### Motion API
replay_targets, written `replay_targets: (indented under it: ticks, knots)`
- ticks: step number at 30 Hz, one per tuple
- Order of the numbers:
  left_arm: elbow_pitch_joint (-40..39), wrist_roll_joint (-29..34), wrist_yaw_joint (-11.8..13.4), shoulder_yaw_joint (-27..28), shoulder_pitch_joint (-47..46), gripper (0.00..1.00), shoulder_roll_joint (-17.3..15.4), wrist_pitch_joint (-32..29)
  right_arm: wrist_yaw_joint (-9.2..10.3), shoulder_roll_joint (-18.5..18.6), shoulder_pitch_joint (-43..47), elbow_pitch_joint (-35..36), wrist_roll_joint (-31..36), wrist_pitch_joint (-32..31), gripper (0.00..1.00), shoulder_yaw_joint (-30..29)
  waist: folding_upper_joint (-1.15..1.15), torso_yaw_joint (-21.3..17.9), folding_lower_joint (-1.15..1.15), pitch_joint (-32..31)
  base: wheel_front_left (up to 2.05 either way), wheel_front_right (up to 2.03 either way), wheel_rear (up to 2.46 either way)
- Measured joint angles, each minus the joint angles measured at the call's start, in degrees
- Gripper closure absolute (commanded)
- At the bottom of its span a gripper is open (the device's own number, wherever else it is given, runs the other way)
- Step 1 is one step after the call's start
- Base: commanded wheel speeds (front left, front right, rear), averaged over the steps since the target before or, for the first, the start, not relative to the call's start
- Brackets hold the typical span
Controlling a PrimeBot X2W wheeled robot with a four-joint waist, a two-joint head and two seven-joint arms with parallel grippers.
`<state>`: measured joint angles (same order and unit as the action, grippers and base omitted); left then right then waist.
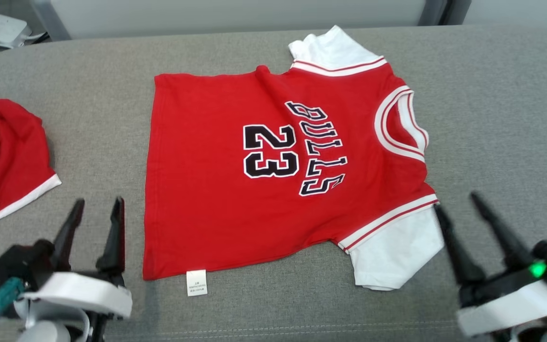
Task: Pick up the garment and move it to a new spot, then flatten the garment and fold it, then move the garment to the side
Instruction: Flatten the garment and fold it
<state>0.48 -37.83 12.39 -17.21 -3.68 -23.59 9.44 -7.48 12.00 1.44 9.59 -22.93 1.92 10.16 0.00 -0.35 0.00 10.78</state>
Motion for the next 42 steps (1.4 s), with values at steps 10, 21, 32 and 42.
replay_targets:
  ticks: [10, 21, 32, 42]
  knots:
    - [-0.45, 7.71, 0.29, 0.63, -4.94, 0.0, -1.56, 4.44, -0.01, -0.87, -5.04, -4.17, 13.94, 11.0, 0.0, -7.4, 0.0, -1.02, 0.0, -3.75, 0.0, 0.0, 0.0]
    - [0.46, 10.59, -1.53, 7.1, 7.48, 0.0, 1.43, 4.97, -0.01, -3.68, 2.2, -15.57, 13.14, 12.25, 0.0, -9.15, 0.0, -0.36, 0.0, -7.81, 0.0, 0.0, 0.0]
    - [0.12, 13.76, -5.23, 8.93, 13.25, 0.0, 4.69, 4.97, -0.01, -4.69, 8.47, -17.6, 11.35, 12.25, 0.0, -8.23, 0.0, 0.15, 0.0, -10.91, 0.0, 0.0, 0.0]
    - [0.26, 15.16, -6.48, 10.29, 13.24, 0.0, 5.75, 4.97, -0.01, -5.04, 8.52, -17.49, 10.87, 12.25, 0.0, -7.81, 0.0, -0.02, 0.0, -10.79, 0.0, 0.0, 0.0]
